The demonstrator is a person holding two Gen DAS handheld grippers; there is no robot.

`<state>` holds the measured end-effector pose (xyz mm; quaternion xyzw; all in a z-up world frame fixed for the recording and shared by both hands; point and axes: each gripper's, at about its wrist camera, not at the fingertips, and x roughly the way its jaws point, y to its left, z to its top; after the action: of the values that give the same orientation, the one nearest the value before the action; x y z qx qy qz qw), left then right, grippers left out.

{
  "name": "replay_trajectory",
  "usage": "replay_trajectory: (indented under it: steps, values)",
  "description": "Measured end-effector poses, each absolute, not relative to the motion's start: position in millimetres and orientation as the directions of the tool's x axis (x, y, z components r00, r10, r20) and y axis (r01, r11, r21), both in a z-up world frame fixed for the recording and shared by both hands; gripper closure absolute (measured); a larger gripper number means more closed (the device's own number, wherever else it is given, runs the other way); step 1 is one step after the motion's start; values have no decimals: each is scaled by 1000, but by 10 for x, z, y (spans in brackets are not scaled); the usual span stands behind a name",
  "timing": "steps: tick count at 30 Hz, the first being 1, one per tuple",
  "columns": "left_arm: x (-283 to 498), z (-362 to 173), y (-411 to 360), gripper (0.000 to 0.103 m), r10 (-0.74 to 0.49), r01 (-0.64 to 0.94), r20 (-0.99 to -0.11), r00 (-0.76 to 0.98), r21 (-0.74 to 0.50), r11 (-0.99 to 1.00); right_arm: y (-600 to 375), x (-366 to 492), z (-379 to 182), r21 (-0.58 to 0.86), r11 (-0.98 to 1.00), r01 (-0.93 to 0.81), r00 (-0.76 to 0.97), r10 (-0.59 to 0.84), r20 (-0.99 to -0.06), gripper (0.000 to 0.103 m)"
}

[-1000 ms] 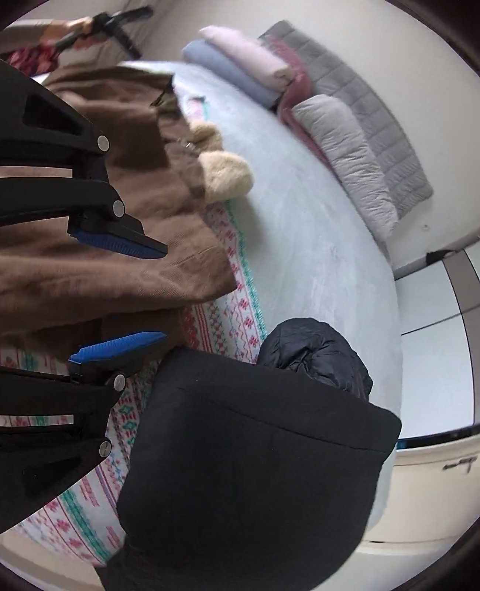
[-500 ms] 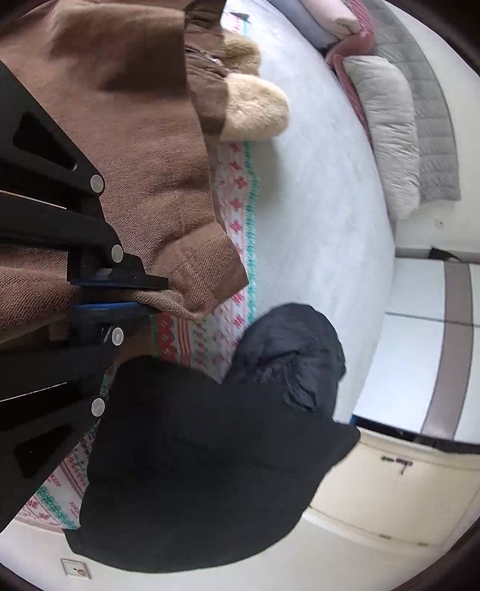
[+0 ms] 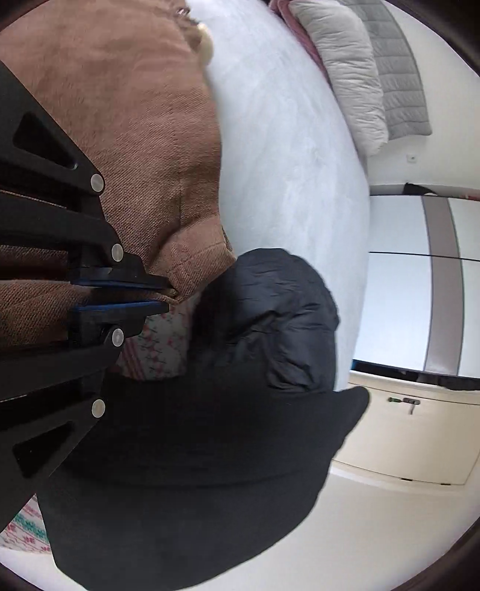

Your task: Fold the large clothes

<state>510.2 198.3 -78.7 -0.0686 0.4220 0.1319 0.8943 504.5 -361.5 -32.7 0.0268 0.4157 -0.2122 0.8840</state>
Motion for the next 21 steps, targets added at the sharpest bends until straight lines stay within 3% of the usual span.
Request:
replay_trajectory:
  steps: [2, 5, 7, 10, 11, 12, 14, 18, 21]
  values:
    - [5161, -875, 2075, 89, 135, -300, -803, 581, -57, 952, -3644, 5096, -563, -151, 901, 407, 506, -360, -784, 97]
    - [5085, -691, 2103, 89, 148, -299, -771, 619, -58, 953, -3644, 5055, -442, -146, 901, 409, 526, -363, -769, 97]
    - [4955, -511, 2060, 83, 120, -259, -736, 666, -77, 963, -3625, 4955, -303, -134, 902, 410, 550, -362, -753, 93]
    - [4706, -272, 1725, 63, 60, -147, -705, 706, -63, 987, -3449, 4779, -91, -105, 929, 355, 597, -312, -739, 82]
    - [4621, -210, 1543, 48, 18, -84, -696, 718, -61, 995, -3323, 4727, -19, -102, 941, 323, 620, -292, -728, 76]
    - [4545, -150, 1352, 41, -15, -27, -683, 731, -51, 998, -3162, 4672, 41, -104, 954, 281, 643, -268, -717, 74]
    - [4471, -75, 935, 38, -86, 79, -667, 740, -41, 996, -2740, 4623, 125, -90, 985, 150, 685, -169, -709, 55]
    - [4647, -240, 316, 38, -242, 195, -707, 665, -148, 970, -1885, 4798, -60, -74, 991, -110, 628, 12, -778, 54]
    - [4926, -487, 218, 37, -171, 134, -746, 644, -110, 985, -1735, 4906, -231, -193, 972, -136, 657, -58, -752, 54]
